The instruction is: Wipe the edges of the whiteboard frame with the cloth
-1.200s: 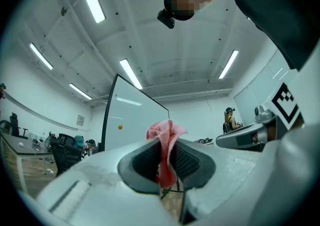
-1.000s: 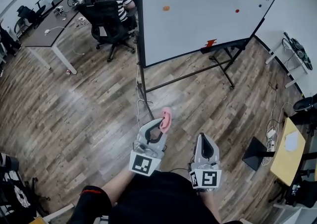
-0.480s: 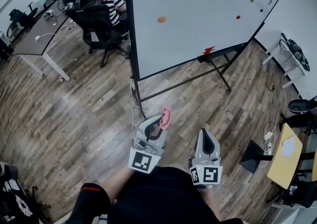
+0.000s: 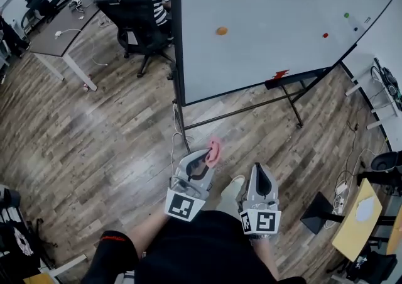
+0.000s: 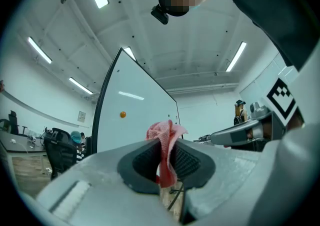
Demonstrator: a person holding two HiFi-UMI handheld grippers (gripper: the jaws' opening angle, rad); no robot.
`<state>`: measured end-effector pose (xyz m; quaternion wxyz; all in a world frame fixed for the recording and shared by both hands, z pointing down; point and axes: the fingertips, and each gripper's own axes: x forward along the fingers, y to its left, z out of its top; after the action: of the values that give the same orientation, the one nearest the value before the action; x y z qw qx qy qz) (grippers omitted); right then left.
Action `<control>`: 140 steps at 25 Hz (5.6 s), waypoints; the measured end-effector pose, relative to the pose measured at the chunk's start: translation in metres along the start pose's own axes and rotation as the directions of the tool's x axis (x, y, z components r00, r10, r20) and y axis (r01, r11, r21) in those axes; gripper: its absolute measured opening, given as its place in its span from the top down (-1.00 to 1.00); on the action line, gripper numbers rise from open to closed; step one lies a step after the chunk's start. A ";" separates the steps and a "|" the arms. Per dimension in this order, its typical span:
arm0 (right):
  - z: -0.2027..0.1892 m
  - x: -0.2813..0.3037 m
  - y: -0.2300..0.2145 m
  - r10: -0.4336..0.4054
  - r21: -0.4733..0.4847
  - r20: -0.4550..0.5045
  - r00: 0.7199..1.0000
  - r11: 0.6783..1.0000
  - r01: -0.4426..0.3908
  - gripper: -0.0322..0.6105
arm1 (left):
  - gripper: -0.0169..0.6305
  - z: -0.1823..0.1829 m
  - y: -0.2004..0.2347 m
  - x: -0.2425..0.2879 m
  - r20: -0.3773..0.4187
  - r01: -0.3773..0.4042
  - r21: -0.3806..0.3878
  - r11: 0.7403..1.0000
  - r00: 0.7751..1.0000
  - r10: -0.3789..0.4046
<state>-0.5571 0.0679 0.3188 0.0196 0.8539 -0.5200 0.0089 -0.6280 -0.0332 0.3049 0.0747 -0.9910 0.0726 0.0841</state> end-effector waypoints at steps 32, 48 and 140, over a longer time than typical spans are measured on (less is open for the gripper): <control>-0.012 0.169 -0.186 0.471 -0.003 -0.023 0.882 0.882 -0.471 0.89 | 0.80 -0.058 0.003 0.185 -0.076 -0.493 0.145 0.858 0.859 0.506; -0.013 0.266 -0.122 0.583 -0.041 -0.078 0.809 0.809 -0.586 0.89 | 0.80 -0.125 0.104 0.175 -0.168 -0.623 0.067 0.779 0.763 0.624; -0.097 0.299 -0.106 0.586 0.018 -0.261 0.767 0.798 -0.603 0.89 | 0.80 -0.387 0.161 0.107 -0.716 -0.724 0.078 0.685 0.438 0.544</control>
<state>-0.3252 -0.1445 0.4234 0.1103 0.6359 -0.7565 0.1062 -0.4889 -0.2670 0.6416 -0.1161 -0.8444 0.4532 -0.2610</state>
